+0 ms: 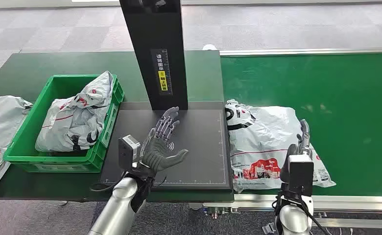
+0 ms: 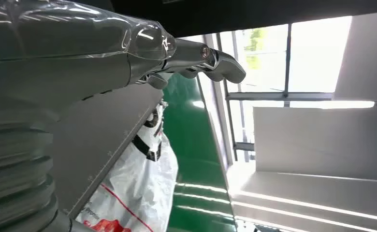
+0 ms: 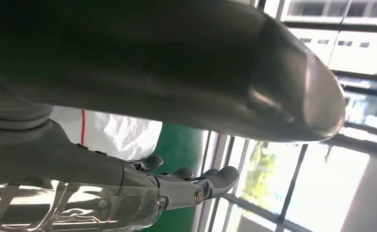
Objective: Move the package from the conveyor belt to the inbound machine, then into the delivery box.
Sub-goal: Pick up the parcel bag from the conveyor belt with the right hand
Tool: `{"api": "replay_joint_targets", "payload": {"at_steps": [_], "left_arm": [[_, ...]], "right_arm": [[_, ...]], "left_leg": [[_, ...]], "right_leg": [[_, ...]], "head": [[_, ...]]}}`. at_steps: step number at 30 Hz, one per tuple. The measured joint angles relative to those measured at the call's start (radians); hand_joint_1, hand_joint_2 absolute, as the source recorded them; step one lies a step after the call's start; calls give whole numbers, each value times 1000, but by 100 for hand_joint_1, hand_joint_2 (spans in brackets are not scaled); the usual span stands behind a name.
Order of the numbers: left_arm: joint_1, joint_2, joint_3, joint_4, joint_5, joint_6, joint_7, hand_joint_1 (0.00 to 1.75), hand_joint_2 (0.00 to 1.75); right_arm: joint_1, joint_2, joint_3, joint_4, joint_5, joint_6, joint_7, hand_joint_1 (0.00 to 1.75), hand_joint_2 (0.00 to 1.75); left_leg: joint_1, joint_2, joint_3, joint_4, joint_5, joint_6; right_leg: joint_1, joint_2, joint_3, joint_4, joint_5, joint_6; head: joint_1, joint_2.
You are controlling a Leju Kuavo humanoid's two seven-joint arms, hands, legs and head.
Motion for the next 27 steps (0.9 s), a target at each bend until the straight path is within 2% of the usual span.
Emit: {"api": "replay_joint_targets", "payload": {"at_steps": [4, 11, 16, 22, 27], "left_arm": [[24, 18, 1, -40, 12, 8, 17, 0, 175], [95, 60, 16, -69, 0, 35, -40, 0, 175], [97, 62, 23, -69, -9, 45, -36, 0, 175], [104, 61, 24, -85, -27, 45, -3, 0, 175], [103, 60, 24, -97, -36, 41, 20, 0, 175]], "right_arm": [[-5, -13, -2, -13, 77, -46, 84, 0, 0], [-116, -70, -27, 113, 369, -95, 249, 0, 0], [-213, -127, -82, 266, 461, -22, 358, 0, 0], [-274, -169, -117, 427, 552, 50, 511, 0, 0], [-309, -188, -128, 555, 591, 148, 567, 0, 0]], "left_leg": [[0, 2, 0, -1, 0, 0], [0, 1, 0, -1, 1, 0], [-1, 1, 0, 0, 1, 1], [-1, 0, 0, 1, 1, 1], [-1, 0, 0, 0, 1, 1]], "right_leg": [[0, 2, 0, 0, 0, 0], [0, 1, 0, 0, 0, 0], [0, 1, 1, 0, 1, 1], [-1, 1, 0, 0, 1, 1], [-1, 1, 0, 0, 1, 1]], "head": [[0, 0], [0, 0], [0, 0], [0, 0], [0, 0]]}}
